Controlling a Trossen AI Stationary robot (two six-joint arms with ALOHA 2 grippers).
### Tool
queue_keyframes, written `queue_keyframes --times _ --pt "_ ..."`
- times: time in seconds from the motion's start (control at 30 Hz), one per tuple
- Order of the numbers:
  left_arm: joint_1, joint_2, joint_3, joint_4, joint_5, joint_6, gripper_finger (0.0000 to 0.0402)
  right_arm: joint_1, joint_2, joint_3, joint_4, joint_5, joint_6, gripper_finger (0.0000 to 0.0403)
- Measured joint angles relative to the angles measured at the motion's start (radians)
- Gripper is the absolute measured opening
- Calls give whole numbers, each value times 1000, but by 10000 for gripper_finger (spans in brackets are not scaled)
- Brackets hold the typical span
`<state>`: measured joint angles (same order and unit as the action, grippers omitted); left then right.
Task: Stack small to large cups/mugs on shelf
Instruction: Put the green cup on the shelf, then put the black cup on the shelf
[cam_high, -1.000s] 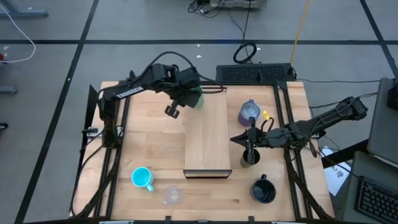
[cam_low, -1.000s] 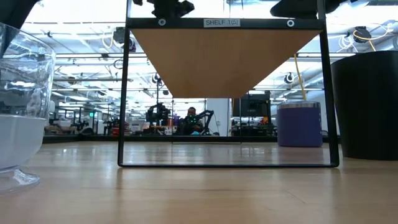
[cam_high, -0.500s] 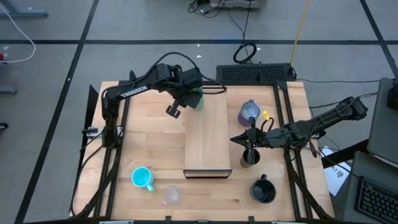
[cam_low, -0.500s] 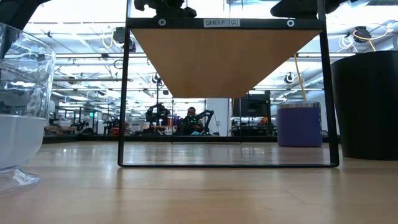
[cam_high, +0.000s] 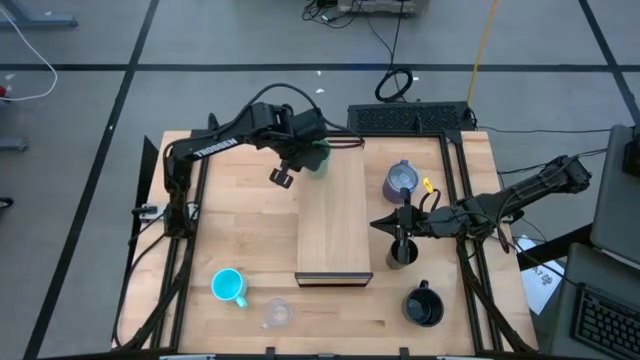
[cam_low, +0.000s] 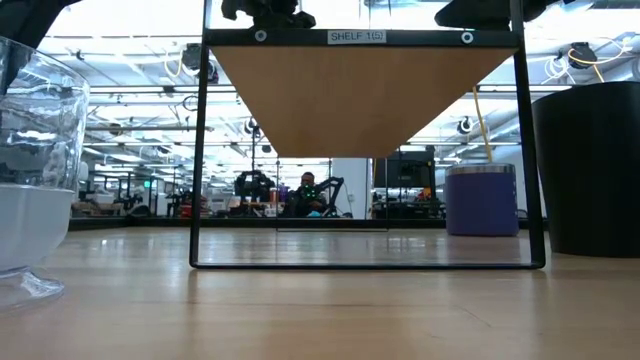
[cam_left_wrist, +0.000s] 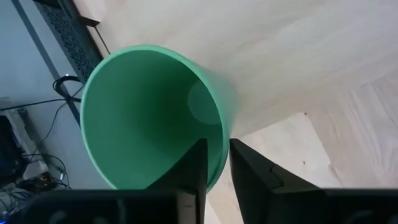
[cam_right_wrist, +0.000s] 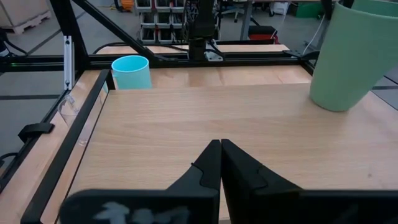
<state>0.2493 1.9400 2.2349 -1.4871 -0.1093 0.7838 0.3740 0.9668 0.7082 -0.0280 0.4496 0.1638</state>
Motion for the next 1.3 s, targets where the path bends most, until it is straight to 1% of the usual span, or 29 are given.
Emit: queue_keyframes --times 0.17,0.47,0.8,1.07,1.3 --pt "0 0 0 17 -9 -25 82 0 0 0 0 0 -4 0" --pt "-11 -30 14 24 -22 -65 83 1 0 0 -4 0 6 0" --pt "-55 -128 14 44 -21 -121 83 1 0 0 -7 0 34 0" --pt "-141 -206 14 35 -22 -266 83 1 0 0 -7 0 60 0" --pt "-288 -240 14 -22 -32 -433 81 35 0 0 -7 0 90 0"
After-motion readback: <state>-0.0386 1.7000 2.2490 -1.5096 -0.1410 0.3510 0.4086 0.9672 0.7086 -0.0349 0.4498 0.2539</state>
